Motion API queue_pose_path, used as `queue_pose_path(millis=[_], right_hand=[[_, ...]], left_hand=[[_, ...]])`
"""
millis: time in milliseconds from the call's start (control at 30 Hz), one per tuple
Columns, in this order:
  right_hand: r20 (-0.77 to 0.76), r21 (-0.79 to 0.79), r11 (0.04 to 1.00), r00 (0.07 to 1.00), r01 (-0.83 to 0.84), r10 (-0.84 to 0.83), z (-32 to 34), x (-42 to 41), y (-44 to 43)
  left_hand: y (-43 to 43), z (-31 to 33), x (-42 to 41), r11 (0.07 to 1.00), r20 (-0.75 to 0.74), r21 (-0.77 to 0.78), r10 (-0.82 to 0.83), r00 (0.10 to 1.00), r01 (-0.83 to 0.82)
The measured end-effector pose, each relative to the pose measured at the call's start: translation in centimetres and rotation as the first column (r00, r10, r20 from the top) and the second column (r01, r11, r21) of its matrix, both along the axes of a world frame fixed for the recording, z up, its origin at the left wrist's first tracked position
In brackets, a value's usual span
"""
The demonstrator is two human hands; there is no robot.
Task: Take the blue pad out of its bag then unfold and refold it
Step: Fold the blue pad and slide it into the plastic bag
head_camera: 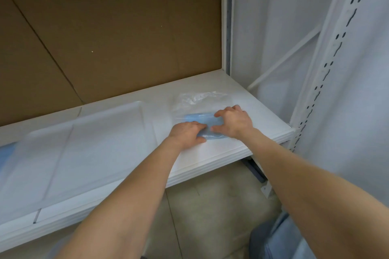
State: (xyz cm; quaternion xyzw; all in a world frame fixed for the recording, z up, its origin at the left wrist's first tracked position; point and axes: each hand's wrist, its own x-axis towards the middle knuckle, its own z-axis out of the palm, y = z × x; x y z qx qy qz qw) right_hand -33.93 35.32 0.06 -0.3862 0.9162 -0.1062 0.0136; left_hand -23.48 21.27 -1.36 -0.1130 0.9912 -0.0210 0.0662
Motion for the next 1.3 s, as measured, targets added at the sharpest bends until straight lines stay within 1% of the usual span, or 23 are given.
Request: queue_pose_path(millis=[100,167,267,367,467,567,633,667,700,767,800,867,933,967,1000,1033,1067,1100,1133,1167,1200,1233,1300], right_hand=[[0.101,0.122,0.991,0.994,-0.06,0.047,-0.7,0.2,-0.3],[0.077,0.175,0.983,0.996,-0.06,0.047,-1.3,0.1,-0.3],[0.038,0.147,0.988,0.998,-0.05,0.045,-1.8,0.0,-0.6],[-0.021,0.08,0.997,1.0,-0.012,0.014,-1.7,-0.5,-0.9],[-0.045,0.048,0.999,0.999,-0.012,0.014,-0.8,-1.0,-0.9],[-0.078,-0.034,0.999,0.996,0.03,-0.033,-0.1,-1.3,-0.8],[-0.02,-0.185,0.973,0.989,0.141,-0.148,0.3,-1.7,-0.6],[0.094,-0.287,0.93,0.973,0.231,-0.212,0.4,-2.0,-0.5],[0.274,-0.395,0.857,0.933,0.331,-0.233,0.5,-2.2,-0.4],[0.622,-0.564,0.651,0.78,0.509,-0.071,0.2,-3.0,-0.6],[0.708,-0.587,0.564,0.706,0.581,0.009,0.1,-3.2,-0.8],[0.757,-0.575,0.488,0.653,0.657,0.013,0.1,-3.6,-1.2],[0.733,-0.549,0.486,0.671,0.68,-0.111,0.0,-4.1,-1.7],[0.711,-0.541,0.495,0.684,0.679,-0.161,-0.1,-4.3,-2.0],[0.693,-0.532,0.51,0.694,0.676,-0.197,-0.1,-4.3,-2.2],[0.676,-0.519,0.527,0.7,0.673,-0.229,0.0,-4.2,-2.5],[0.659,-0.505,0.543,0.706,0.671,-0.26,-0.1,-4.2,-2.9],[0.641,-0.493,0.557,0.712,0.668,-0.287,-0.2,-4.2,-3.2],[0.627,-0.482,0.569,0.716,0.666,-0.307,-0.2,-4.2,-3.5],[0.613,-0.472,0.579,0.719,0.665,-0.327,-0.2,-4.2,-3.8],[0.607,-0.464,0.581,0.718,0.669,-0.342,-0.3,-4.3,-4.1],[0.609,-0.458,0.58,0.713,0.674,-0.347,-0.3,-4.5,-4.4],[0.624,-0.444,0.583,0.702,0.68,-0.343,-0.5,-4.8,-5.0]], left_hand=[[0.2,0.4,-0.6,0.993,-0.031,-0.101,-0.062,0.998,0.058],[0.4,0.4,-0.9,0.985,-0.05,-0.16,-0.069,0.996,0.06],[0.4,0.4,-1.3,0.977,-0.099,-0.211,-0.042,0.994,0.02],[-0.2,0.9,-1.6,0.994,-0.12,-0.097,0.034,0.992,-0.046],[-1.3,1.5,-1.5,0.997,-0.044,0.034,0.072,0.996,-0.071],[-2.7,2.1,-1.4,0.972,-0.036,0.135,0.199,0.979,-0.192],[-3.5,2.9,-1.4,0.917,-0.035,0.294,0.293,0.956,-0.27],[-4.0,3.3,-1.5,0.879,-0.03,0.379,0.325,0.945,-0.29],[-4.3,3.8,-1.6,0.832,-0.028,0.463,0.358,0.933,-0.305],[-4.7,4.8,-1.6,0.728,-0.053,0.619,0.412,0.91,-0.294],[-4.8,5.3,-1.5,0.672,-0.065,0.684,0.443,0.894,-0.283],[-4.7,6.0,-1.4,0.549,-0.072,0.791,0.522,0.85,-0.27],[-5.0,5.9,-1.5,0.425,-0.069,0.867,0.619,0.783,-0.26],[-5.5,5.6,-1.8,0.419,-0.095,0.869,0.662,0.744,-0.262],[-6.1,5.1,-2.0,0.471,-0.139,0.831,0.689,0.711,-0.294],[-6.5,4.7,-2.2,0.563,-0.186,0.747,0.689,0.701,-0.354],[-6.5,4.4,-2.3,0.673,-0.231,0.61,0.657,0.718,-0.419],[-6.5,4.1,-2.5,0.785,-0.291,0.434,0.586,0.756,-0.442],[-6.2,3.8,-2.6,0.871,-0.346,0.271,0.485,0.803,-0.409],[-5.8,3.5,-2.9,0.925,-0.374,0.163,0.38,0.846,-0.343],[-5.5,3.3,-3.2,0.955,-0.352,0.119,0.297,0.888,-0.273],[-5.2,3.0,-3.5,0.965,-0.28,0.134,0.254,0.926,-0.224],[-5.1,2.1,-4.0,0.95,-0.07,0.215,0.244,0.967,-0.224]])
